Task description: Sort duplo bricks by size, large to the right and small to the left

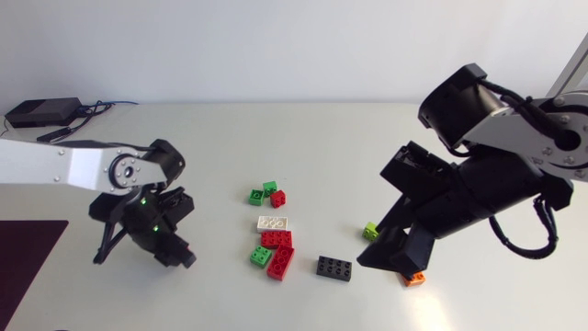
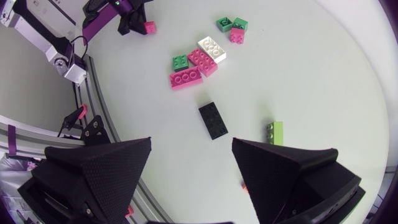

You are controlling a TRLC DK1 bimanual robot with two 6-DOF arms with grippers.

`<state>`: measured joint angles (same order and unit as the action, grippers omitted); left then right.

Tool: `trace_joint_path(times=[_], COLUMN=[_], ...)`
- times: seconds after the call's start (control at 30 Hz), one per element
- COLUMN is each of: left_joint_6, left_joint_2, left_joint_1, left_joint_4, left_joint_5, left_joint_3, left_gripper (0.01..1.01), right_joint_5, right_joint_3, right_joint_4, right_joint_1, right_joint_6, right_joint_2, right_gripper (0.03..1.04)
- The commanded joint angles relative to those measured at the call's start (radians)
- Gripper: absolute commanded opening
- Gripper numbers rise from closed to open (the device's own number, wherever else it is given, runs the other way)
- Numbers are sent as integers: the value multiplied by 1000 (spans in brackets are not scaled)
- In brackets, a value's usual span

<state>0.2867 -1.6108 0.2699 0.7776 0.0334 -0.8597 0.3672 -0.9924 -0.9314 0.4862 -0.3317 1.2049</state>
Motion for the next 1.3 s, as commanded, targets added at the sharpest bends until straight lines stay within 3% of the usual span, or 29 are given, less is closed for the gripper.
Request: trace_joint_path(times=[0.0,0.23,0.43,0.6,0.63,0.67,0.7,0.73,0.87,1.03,1.27], left_joint_6=[39,39,39,42,45,46,46,48,62,60,-27], left_joint_2=[109,204,126,74,72,72,75,80,120,183,40], left_joint_1=[3,15,12,14,17,20,23,28,29,23,65], left_joint_4=[-14,-37,-118,-181,-181,-181,-179,-178,-129,-37,18], left_joint_5=[2,2,2,2,3,2,3,5,8,2,-15], left_joint_3=[77,171,209,235,235,235,235,234,194,42,-187], left_gripper=[234,244,341,343,410,564,818,982,989,989,989], right_joint_5=[3,1,1,-1,-1,-2,-2,-2,-2,-2,-2], right_joint_3=[11,23,28,34,34,34,34,34,32,21,9], right_joint_4=[11,28,28,28,26,26,26,26,26,29,32], right_joint_1=[18,48,52,52,52,52,52,52,52,51,54], right_joint_6=[33,56,65,63,63,63,63,63,62,62,66], right_joint_2=[-13,-15,-21,-30,-31,-34,-36,-38,-38,-30,-8], right_gripper=[938,938,938,938,938,938,938,938,938,938,938])
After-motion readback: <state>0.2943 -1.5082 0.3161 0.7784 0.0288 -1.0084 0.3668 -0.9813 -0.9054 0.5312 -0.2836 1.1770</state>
